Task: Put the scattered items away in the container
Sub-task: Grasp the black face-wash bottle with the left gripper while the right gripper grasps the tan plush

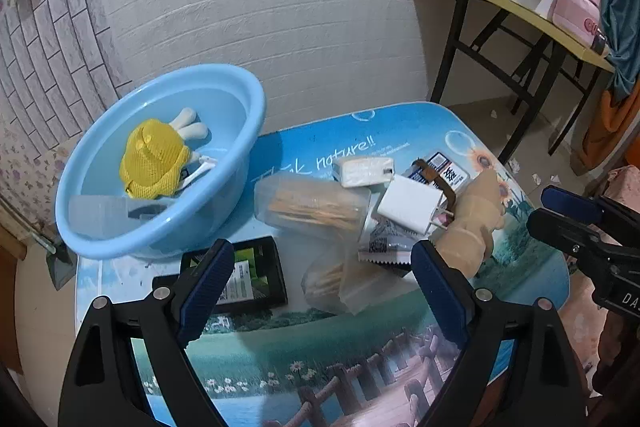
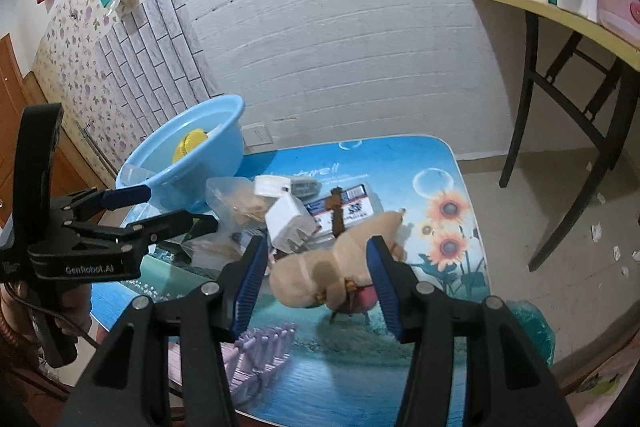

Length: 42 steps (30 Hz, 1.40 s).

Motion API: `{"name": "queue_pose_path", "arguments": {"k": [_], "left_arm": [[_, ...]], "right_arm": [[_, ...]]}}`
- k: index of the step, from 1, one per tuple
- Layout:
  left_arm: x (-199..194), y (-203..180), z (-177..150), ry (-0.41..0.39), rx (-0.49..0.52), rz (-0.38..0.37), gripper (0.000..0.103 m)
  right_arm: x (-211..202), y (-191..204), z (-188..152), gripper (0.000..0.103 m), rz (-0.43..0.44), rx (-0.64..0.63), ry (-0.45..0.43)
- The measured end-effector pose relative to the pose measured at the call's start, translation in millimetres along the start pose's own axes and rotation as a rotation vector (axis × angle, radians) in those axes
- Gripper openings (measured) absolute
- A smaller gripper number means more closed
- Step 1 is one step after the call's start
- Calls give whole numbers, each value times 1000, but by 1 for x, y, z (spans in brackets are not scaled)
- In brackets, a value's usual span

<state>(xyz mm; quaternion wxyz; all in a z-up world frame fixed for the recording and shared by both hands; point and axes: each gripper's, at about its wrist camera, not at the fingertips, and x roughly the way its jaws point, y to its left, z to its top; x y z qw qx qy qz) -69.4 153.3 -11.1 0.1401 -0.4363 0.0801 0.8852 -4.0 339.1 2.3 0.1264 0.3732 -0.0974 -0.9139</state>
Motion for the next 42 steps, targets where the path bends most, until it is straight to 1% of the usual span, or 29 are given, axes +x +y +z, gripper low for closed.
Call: {"name": "queue_pose_path", "arguments": {"k": [5,7,10,15,19,23,25,29,31,33,37,41,42], "left_arm": [[-2,0,-7,-21,-24,2,90],[-6,1,-13,-41,-48,2,90],[-9,3,-19,-50,-69,2,90],[-10,10,-29,-58,-72,33,90],[0,20,-32,-19,-115,28,90],[5,26,-36,-9,-103,42,90],[10,31,-38,9,-112,53,90],[20,50,-45,48,-172,56,90],[23,56,-48,54,-179,71,90],[26,63,-51,59,-184,88,90],[35,75,-56,76,-220,90,90],[42,82,-58,85,-240,75,90],[43,83,-58,82,-243,74,90]], "right_arm": [[5,-5,-7,51,2,-6,7],[3,-8,-12,51,-1,1,-7],[1,-17,-18,51,7,23,-17],[9,-34,-29,51,-2,55,34],[17,-42,-36,51,-11,71,71],[21,-43,-41,51,-3,85,84],[21,-41,-39,52,-1,80,81],[24,-41,-35,60,-10,97,74],[26,-40,-33,60,-6,106,77],[30,-40,-30,61,17,133,88],[37,-37,-23,62,35,163,100],[47,-34,-18,73,59,201,130],[50,-33,-17,74,64,211,139]]}}
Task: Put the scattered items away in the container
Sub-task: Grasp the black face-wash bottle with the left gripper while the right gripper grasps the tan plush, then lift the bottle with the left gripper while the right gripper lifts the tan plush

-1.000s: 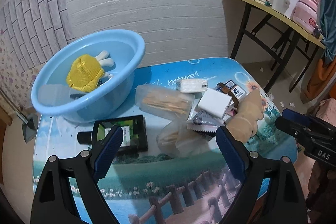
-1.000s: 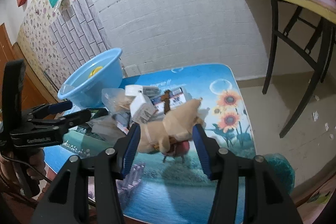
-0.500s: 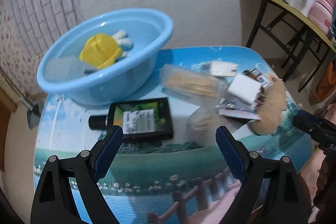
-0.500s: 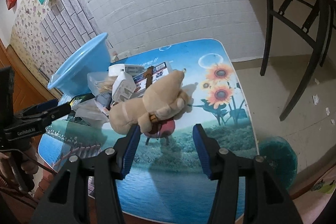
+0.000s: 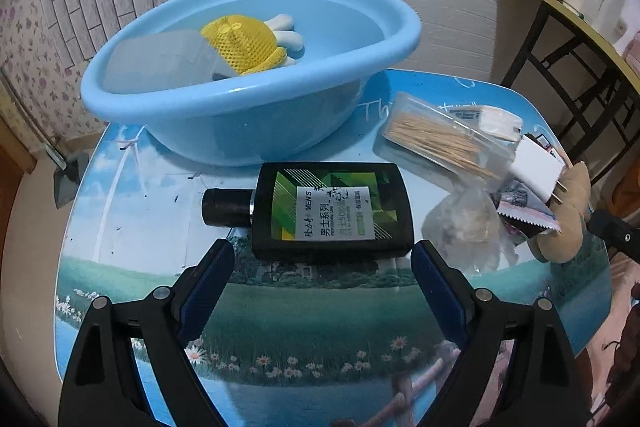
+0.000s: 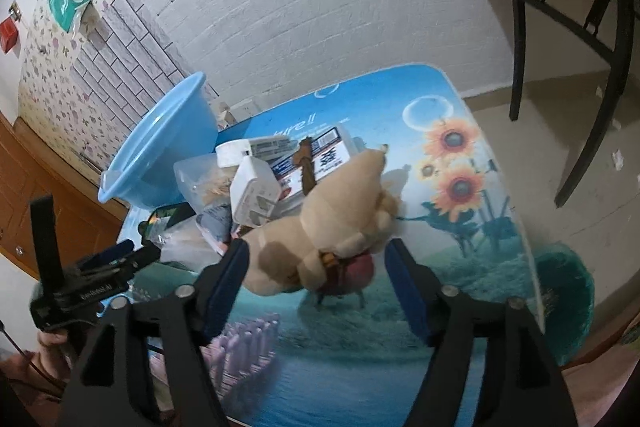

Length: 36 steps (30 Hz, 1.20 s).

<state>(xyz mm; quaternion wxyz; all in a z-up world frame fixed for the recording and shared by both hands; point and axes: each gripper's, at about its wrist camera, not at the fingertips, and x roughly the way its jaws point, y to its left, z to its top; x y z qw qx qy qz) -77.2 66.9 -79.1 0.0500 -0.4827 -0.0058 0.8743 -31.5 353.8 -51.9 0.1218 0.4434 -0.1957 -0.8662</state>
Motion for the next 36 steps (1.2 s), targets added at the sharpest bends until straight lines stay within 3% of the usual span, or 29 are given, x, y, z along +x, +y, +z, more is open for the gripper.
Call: {"name": "queue_pose_path", "arguments": {"k": [6,18,20,22,25,28,36], "left_arm": [[11,0,1,17,0,-40,91],[30,-4,4,42,22,-18,99],[32,-5,3,38,41,-1,99],[30,-6,2,25,54,5,89],[27,-6,0,26,74,0,88],[23,-4,-5,22,71,-3,88],[3,15,-28,18,55,-9,89]], "right_arm": [[16,4,1,77,-15,28,41],[39,15,7,86,-56,44,84],[42,22,6,82,-82,-11,94],[42,27,4,79,-89,-38,94],[38,28,2,75,-79,-46,98],[32,28,-1,58,-60,-52,96],[12,40,-15,57,-31,-134,67]]}}
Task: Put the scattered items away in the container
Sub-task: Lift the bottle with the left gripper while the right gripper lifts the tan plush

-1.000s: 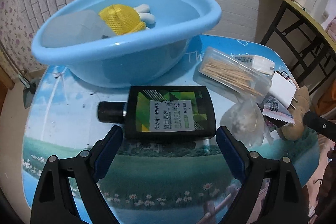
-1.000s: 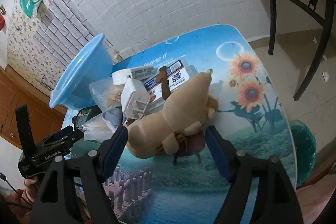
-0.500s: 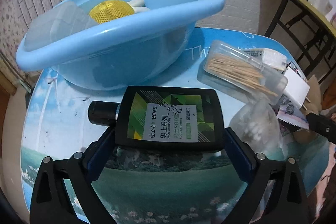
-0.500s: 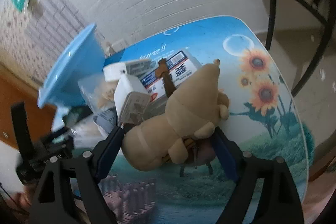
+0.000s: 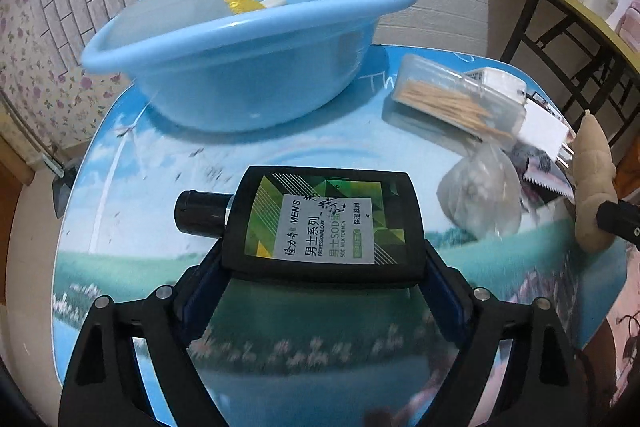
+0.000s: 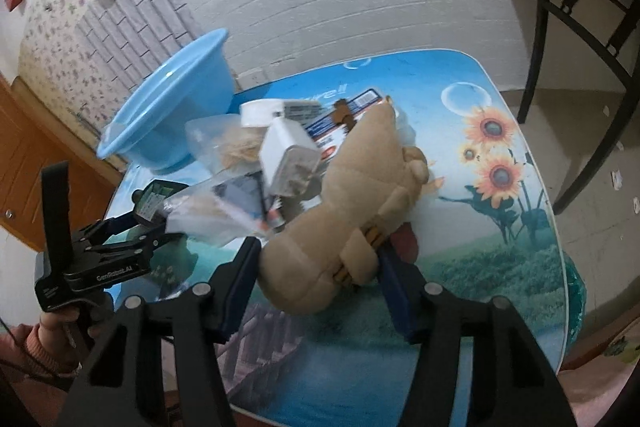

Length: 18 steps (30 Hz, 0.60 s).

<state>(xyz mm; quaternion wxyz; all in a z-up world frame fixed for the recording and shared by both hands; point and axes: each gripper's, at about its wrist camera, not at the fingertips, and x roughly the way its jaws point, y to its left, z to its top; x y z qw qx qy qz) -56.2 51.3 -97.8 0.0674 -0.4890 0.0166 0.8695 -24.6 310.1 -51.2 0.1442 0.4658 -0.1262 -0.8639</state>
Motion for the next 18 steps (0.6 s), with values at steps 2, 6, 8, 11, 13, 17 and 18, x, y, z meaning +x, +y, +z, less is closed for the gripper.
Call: {"name": "queue_pose_path", "arguments": {"k": [2,6,8,11,13,17,18], "left_arm": [[-5,6,-5,0,-7,-5,89],[-16,19,-21,-4,-16,6,89],[-21,24,-28,-2,-19,15,89],[-28,33,-35,2,-31,17,89],[-28,35,-37,2,-37,23,89],[-26,39,-42,2,-44,27,89],[-26,40,-42,-2,-45,29,89]], "right_arm": [[-3,2,-3,57,7,-36,-4],[-12,1,-10,57,12,-82,-9],[-15,-1,-14,57,8,-96,2],[-19,-5,-20,58,3,-115,29],[-21,-9,-22,60,-9,-107,37],[-17,-20,-21,64,-32,-43,48],[-16,-24,-19,64,-22,-11,50]]}}
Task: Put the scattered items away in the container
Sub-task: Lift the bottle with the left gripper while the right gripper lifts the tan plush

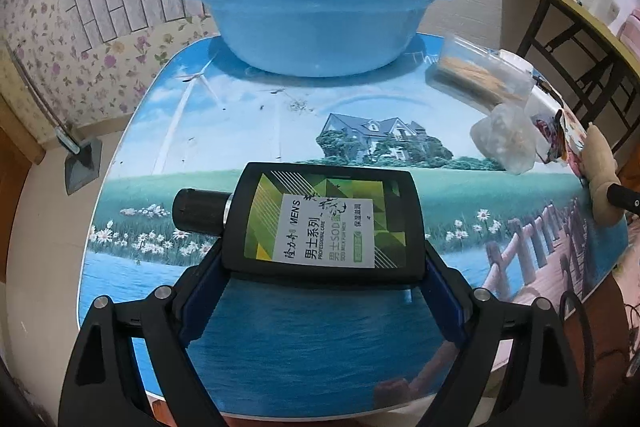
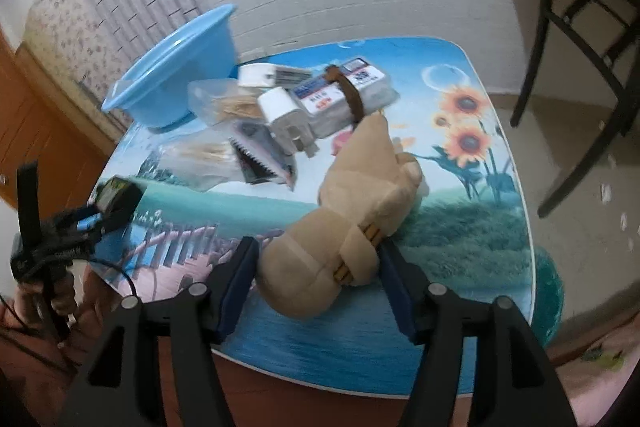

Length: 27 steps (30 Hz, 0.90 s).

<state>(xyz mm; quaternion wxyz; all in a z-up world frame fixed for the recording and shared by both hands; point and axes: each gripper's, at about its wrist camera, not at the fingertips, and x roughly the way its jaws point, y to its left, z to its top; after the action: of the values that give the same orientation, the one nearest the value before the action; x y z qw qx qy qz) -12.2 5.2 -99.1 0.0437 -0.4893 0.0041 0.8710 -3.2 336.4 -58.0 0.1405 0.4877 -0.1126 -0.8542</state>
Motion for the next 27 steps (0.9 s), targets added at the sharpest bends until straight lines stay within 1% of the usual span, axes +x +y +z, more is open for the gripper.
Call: {"name": "queue_pose_path", "arguments": {"k": [2,5,7,10,15,16,17,19,22,27], "left_arm": [[2,-2,1,-5,0,5,89],[5,-3,4,-5,5,16,91],[8,-3,7,-2,1,19,95],[12,-4,12,-5,-5,26,98],[18,-3,19,-17,-13,31,99],[18,-2,20,-20,-16,30,98],[18,-2,21,-23,-17,29,96],[17,0,21,-17,-22,22,96],[10,7,22,-13,-48,1,95],[-23,21,30,-94,-77,2,89]], "right_arm": [[1,-2,0,65,4,21,2],[3,3,0,68,-26,2,7],[6,7,0,69,-45,-10,19],[13,9,0,72,-63,-14,32],[19,12,3,72,-105,-40,26],[19,11,3,67,-118,-42,21],[19,11,3,54,-130,-47,13],[16,11,5,54,-122,-53,2],[4,13,8,54,-113,-57,-46],[-17,25,28,54,-73,-70,-115]]}}
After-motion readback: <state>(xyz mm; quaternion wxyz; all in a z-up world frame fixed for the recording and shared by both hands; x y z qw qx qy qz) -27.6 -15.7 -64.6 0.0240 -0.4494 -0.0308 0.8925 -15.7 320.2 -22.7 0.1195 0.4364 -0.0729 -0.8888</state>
